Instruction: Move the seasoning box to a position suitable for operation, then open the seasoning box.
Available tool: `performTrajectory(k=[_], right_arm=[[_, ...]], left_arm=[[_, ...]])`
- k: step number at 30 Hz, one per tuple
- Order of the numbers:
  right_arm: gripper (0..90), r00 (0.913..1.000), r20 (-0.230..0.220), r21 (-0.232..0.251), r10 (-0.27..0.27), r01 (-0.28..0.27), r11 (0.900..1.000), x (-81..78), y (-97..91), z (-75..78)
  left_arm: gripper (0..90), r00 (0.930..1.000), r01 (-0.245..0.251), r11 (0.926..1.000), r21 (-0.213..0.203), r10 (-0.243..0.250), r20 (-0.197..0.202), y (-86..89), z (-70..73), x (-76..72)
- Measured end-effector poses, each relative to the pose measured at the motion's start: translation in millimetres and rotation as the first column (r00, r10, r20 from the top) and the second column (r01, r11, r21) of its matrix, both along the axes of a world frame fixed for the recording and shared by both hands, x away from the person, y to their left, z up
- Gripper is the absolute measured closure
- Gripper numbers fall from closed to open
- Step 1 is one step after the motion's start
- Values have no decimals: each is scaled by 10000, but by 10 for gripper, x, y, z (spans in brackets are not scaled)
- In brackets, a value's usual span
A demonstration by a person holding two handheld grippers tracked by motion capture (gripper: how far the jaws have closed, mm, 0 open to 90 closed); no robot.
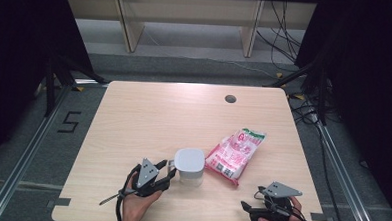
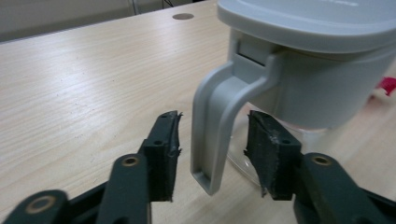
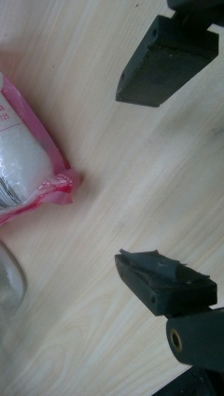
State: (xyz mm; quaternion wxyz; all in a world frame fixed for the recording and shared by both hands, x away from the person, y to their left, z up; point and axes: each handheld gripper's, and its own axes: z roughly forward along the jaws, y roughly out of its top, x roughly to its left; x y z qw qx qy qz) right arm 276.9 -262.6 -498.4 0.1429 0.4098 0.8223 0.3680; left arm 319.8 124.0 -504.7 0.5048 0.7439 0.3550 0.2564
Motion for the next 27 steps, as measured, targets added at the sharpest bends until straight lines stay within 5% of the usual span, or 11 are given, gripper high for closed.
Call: performTrajectory(k=[2,7,8,9,17,19,20,21,27], right_arm=[[190,10000,-10,12,8,-8,10000,0,-1,3],[189,9999,120,57,114,-114,9999,5,-11,-1],[188,9997,-242,249,11,-5,9997,-16,9,4],[187,9994,15,130,341,-342,9993,15,-13,0],[175,9998,147,99,123,-124,9999,7,-5,-1],[174,9998,167,104,132,-134,9999,8,-3,-2],[173,9995,241,71,185,-187,9998,14,-5,-4],[172,9992,192,-36,361,-360,9993,23,-12,-4],[167,9997,201,73,155,-156,9999,10,-3,0]], left_arm=[[493,9999,53,9998,183,-56,153,29,45,-22],[439,9999,102,9993,-367,-101,15,71,129,-96],[426,9996,254,9997,-30,-254,124,101,151,-88],[418,9997,235,9995,-221,-234,56,100,161,-99],[369,9994,330,9986,-409,-325,118,126,292,-143],[361,9989,381,9992,-117,-378,269,138,329,-134],[361,9997,227,9978,-626,-234,-107,110,329,-156],[363,9993,378,9991,-182,-376,85,140,351,-140],[357,9994,340,9980,-531,-341,-3,138,400,-161]])
